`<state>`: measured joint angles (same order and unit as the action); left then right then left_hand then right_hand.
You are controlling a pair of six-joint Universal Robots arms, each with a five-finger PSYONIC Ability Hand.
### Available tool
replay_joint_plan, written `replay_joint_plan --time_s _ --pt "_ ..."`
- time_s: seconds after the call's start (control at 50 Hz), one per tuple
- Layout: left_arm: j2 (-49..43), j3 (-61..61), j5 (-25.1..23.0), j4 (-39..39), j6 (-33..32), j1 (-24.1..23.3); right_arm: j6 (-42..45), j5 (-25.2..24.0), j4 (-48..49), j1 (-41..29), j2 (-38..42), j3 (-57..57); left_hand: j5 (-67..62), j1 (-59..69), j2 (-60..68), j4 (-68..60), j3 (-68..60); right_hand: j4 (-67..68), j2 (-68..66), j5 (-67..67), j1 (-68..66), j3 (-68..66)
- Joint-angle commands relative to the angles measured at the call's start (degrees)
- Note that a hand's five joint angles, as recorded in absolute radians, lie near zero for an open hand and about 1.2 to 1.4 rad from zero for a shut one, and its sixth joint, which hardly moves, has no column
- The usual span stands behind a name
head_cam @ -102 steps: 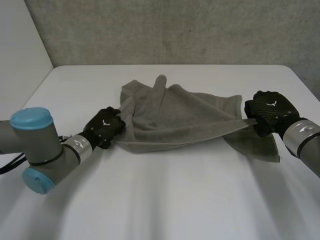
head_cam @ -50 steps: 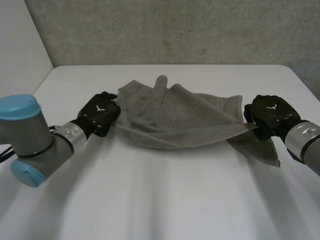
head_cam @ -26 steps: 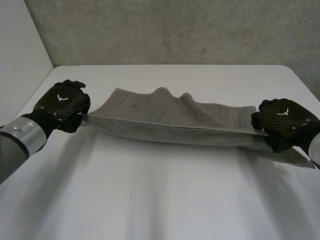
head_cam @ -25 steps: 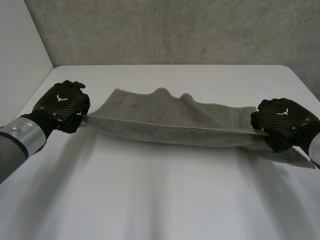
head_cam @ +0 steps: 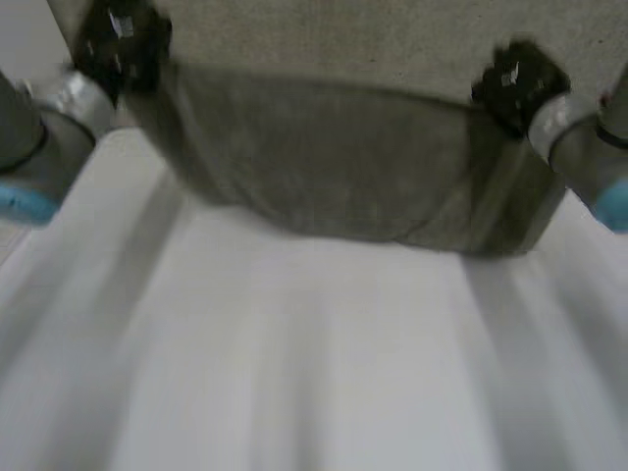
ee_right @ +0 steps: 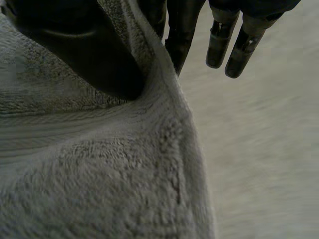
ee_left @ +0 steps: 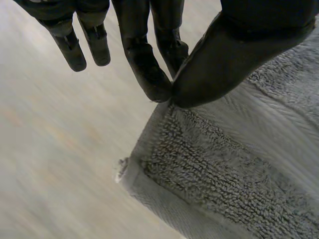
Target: Fold the towel.
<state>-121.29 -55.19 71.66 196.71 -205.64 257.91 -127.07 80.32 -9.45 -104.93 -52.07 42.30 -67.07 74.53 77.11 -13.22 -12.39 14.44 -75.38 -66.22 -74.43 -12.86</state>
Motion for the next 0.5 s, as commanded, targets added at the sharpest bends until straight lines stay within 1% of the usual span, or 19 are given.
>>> replay_joint_plan --time_s 0.02,0.06,0.1,0.12,0.14,0.16,0.18,0.2,0.22,0.26,0.28,0.32,0.34,0.38,0.4,0.42,0.44,0.48,0.5 --pt "4.56 9.57 0.68 11.07 0.41 -1.0 -7.92 -2.01 17.09 -0.37 -5.31 -17.78 -2.93 5.47 2.89 3.22 2.39 -4.44 -4.62 -3.78 -5.57 2.86" --pt "5.1 9.58 -0.03 10.71 0.59 -0.83 -9.07 -2.28 16.83 -0.19 -6.38 -15.93 -2.93 5.47 2.89 3.22 2.39 -4.44 -4.62 -3.78 -5.57 2.86" --pt "5.01 7.13 -2.83 10.36 0.59 -0.13 -9.51 -3.59 16.13 0.16 -7.78 -8.41 -2.93 5.47 2.89 3.22 2.39 -4.44 -4.62 -3.78 -5.57 2.86" --pt "5.01 7.12 -2.84 10.36 0.59 -0.12 -9.51 -3.59 16.13 0.16 -7.79 -8.37 -2.93 5.47 2.89 3.22 2.39 -4.44 -4.62 -3.78 -5.57 2.86" --pt "4.92 4.51 -4.5 10.45 0.5 0.31 -9.51 -4.47 16.13 0.34 -8.66 -4.37 -2.93 5.47 2.89 3.22 2.39 -4.44 -4.62 -3.78 -5.57 2.86" --pt "4.92 4.48 -4.51 10.45 0.5 0.32 -9.6 -5.08 16.47 0.6 -9.8 -0.67 -2.93 5.47 2.89 3.22 2.39 -4.44 -4.62 -3.78 -5.57 2.86" --pt "4.75 1.44 -5.73 10.45 0.33 1.27 -9.6 -5.09 16.48 0.6 -9.81 -0.64 -2.93 5.47 2.89 3.22 2.39 -4.44 -4.62 -3.78 -5.57 2.86" --pt "4.48 -1.9 -6.61 10.8 0.06 2.67 -9.6 -5.61 16.56 0.95 -10.68 2.32 -2.93 5.47 2.89 3.22 2.39 -4.44 -4.62 -3.78 -5.57 2.86" --pt "4.48 -1.93 -6.62 10.8 0.06 2.69 -9.6 -5.62 16.56 0.95 -10.69 2.35 -2.93 5.47 2.89 3.22 2.39 -4.44 -4.62 -3.78 -5.57 2.86" --pt "2.91 -8.84 -7.94 11.24 -0.29 5.23 -9.43 -6.4 15.78 1.92 -11.48 8.3 -2.93 5.47 2.89 3.22 2.39 -4.44 -4.62 -3.78 -5.57 2.86" --pt "2.9 -8.88 -7.94 11.24 -0.29 5.24 -9.43 -6.41 15.77 1.92 -11.48 8.33 -2.93 5.47 2.89 3.22 2.39 -4.44 -4.62 -3.78 -5.57 2.86" --pt "1.24 -15.18 -8.38 12.12 -2.13 6.03 -9.43 -7.98 15.77 2.79 -11.74 15.32 -2.93 5.47 2.89 3.22 2.39 -4.44 -4.62 -3.78 -5.57 2.86" --pt "1.23 -15.21 -8.38 12.12 -2.14 6.03 -9.43 -7.99 15.77 2.8 -11.74 15.36 -2.93 5.47 2.89 3.22 2.39 -4.44 -4.62 -3.78 -5.57 2.86" --pt "-1.22 -20.54 -8.38 13.08 -6.68 6.46 -9.34 -10.79 15.86 3.41 -12.7 24.02 -2.93 5.47 2.89 3.22 2.39 -4.44 -4.62 -3.78 -5.57 2.86" --pt "-1.23 -20.57 -8.38 13.09 -6.71 6.47 -9.34 -10.8 15.86 3.41 -12.71 24.06 -2.93 5.47 2.89 3.22 2.39 -4.44 -4.62 -3.78 -5.57 2.86" --pt "-2.1 -23.18 -8.64 13.35 -9.4 6.73 -9.25 -12.37 15.86 3.59 -13.32 28.59 -2.93 5.47 2.89 3.22 2.39 -4.44 -4.62 -3.78 -5.57 2.86" --pt "-2.11 -23.2 -8.64 13.35 -9.43 6.73 -9.25 -12.38 15.86 3.59 -13.32 28.63 -2.93 5.47 2.89 3.22 2.39 -4.44 -4.62 -3.78 -5.57 2.86" --pt "-3.6 -27.93 -8.82 13.35 -14.16 7.26 -9.16 -14.66 16.65 3.94 -13.59 37.55 -2.93 5.47 2.89 3.22 2.39 -4.44 -4.62 -3.78 -5.57 2.86" --pt "-3.6 -27.95 -8.82 13.35 -14.18 7.26 -9.16 -14.67 16.65 3.94 -13.59 37.6 -2.93 5.47 2.89 3.22 2.39 -4.44 -4.62 -3.78 -5.57 2.86"
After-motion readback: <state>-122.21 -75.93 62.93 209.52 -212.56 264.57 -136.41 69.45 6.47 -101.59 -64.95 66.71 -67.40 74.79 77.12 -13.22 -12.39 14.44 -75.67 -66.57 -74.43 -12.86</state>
